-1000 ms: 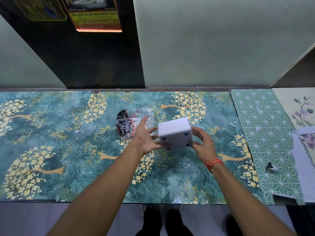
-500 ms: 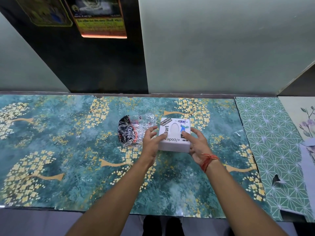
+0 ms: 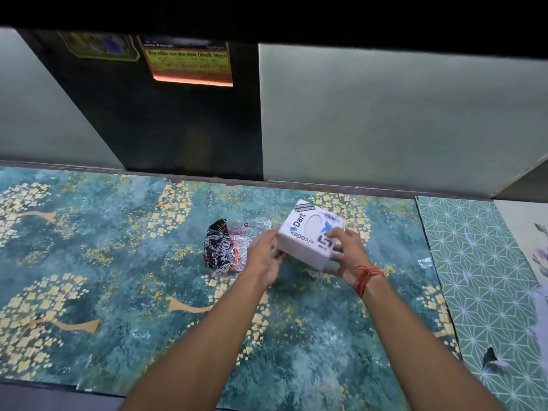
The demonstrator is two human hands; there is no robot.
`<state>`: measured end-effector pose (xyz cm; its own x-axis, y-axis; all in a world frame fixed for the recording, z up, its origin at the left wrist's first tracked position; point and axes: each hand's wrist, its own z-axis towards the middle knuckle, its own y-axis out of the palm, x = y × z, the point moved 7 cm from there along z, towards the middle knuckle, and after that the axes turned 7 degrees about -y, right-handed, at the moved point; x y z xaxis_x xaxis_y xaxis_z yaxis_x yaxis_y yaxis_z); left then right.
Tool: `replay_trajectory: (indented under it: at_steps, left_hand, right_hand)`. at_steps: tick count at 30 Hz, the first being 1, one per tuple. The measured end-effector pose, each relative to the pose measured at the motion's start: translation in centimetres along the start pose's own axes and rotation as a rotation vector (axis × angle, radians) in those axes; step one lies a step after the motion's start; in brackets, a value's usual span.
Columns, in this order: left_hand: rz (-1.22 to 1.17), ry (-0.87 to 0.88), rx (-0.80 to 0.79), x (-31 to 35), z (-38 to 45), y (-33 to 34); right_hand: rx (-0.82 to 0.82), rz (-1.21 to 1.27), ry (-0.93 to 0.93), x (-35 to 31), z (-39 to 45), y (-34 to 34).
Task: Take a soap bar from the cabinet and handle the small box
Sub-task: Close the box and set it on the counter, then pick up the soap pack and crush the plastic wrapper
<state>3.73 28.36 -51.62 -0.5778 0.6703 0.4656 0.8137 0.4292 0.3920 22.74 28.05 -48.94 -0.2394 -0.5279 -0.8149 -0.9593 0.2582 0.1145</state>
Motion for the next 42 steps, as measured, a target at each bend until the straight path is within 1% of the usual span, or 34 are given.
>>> replay_trajectory:
  at_steps: [2, 3, 5, 9, 11, 13, 16, 20, 22, 25, 27, 29, 30, 31, 32, 33, 34, 35, 36, 37, 38, 40, 42]
  left_hand:
    - [-0.033, 0.054, 0.057, 1.4, 0.9, 0.7]
    - [-0.035, 0.072, 0.061, 1.9, 1.3, 1.0]
    - [0.029, 0.090, 0.031, 2.7, 1.7, 1.9]
    - [0.436, 0.130, -0.021, 2.4, 1.4, 3.8]
    - [0.557, 0.187, -0.050, 2.6, 2.0, 4.8]
    - [0.605, 0.237, -0.068, 3.5, 2.2, 5.6]
    - [0.604, 0.299, -0.020, 5.1, 2.9, 5.4]
    - [0.625, 0.363, -0.008, 5.1, 3.6, 4.9]
    - [0.656, 0.379, 0.001, 4.7, 3.6, 4.6]
    - [0.708, 0.438, 0.028, 5.1, 2.9, 4.3]
    - [0.672, 0.490, 0.077, 6.8, 2.6, 3.4]
    - [0.631, 0.567, 0.146, 9.3, 2.0, 2.1]
    - [0.679, 0.638, 0.212, 10.9, 1.5, 1.4]
    - [0.785, 0.706, 0.285, 12.4, 1.2, 0.9]
    - [0.966, 0.744, 0.369, 13.6, 1.1, 0.3]
    - [1.196, 0.731, 0.448, 14.3, 1.6, -0.5]
    - [1.422, 0.621, 0.516, 14.4, 2.5, -1.7]
    - [1.571, 0.482, 0.551, 14.3, 3.5, -3.3]
    - [1.630, 0.340, 0.547, 13.8, 4.2, -4.9]
    - [1.625, 0.247, 0.513, 13.2, 4.8, -6.2]
    - [1.575, 0.223, 0.474, 12.6, 4.6, -6.9]
    - [1.449, 0.271, 0.435, 11.8, 3.8, -7.4]
    - [1.280, 0.311, 0.460, 11.3, 2.4, -7.8]
  right_hand:
    - [-0.064, -0.098, 0.021, 0.4, -0.3, 0.4]
    - [-0.083, -0.108, 0.037, 0.5, -0.3, 0.6]
    - [-0.055, -0.018, 0.057, 0.5, 0.3, 0.8]
    - [0.077, 0.313, 0.042, 0.7, 3.3, 2.1]
    - [0.115, 0.344, 0.018, 0.9, 5.0, 2.8]
    - [0.111, 0.206, 0.013, 1.1, 6.6, 3.4]
    - [0.105, -0.130, -0.044, 0.8, 8.2, 3.4]
    - [0.136, -0.330, -0.149, 0.1, 9.2, 2.8]
    - [0.137, -0.384, -0.181, 0.4, 9.3, 2.6]
    - [0.117, -0.365, -0.196, 1.1, 8.5, 2.2]
    - [0.191, -0.371, -0.163, 2.1, 6.9, 1.4]
    - [0.311, -0.459, -0.161, 3.0, 4.5, 0.8]
    - [0.322, -0.479, -0.140, 3.9, 3.6, 1.1]
    - [0.294, -0.473, -0.113, 4.8, 2.6, 1.8]
    - [0.240, -0.456, -0.073, 5.8, 1.8, 2.7]
    - [0.169, -0.424, -0.019, 6.9, 1.0, 3.9]
    - [0.095, -0.381, 0.046, 7.9, 0.1, 5.2]
    - [0.029, -0.331, 0.113, 8.9, -0.6, 6.5]
    - [-0.014, -0.279, 0.166, 9.5, -1.3, 7.6]
    - [-0.033, -0.237, 0.200, 10.0, -1.5, 8.6]
    - [-0.035, -0.185, 0.219, 10.2, -1.9, 9.4]
    - [0.000, -0.054, 0.232, 10.4, -2.3, 10.5]
    - [0.074, 0.068, 0.190, 10.0, -2.6, 10.5]
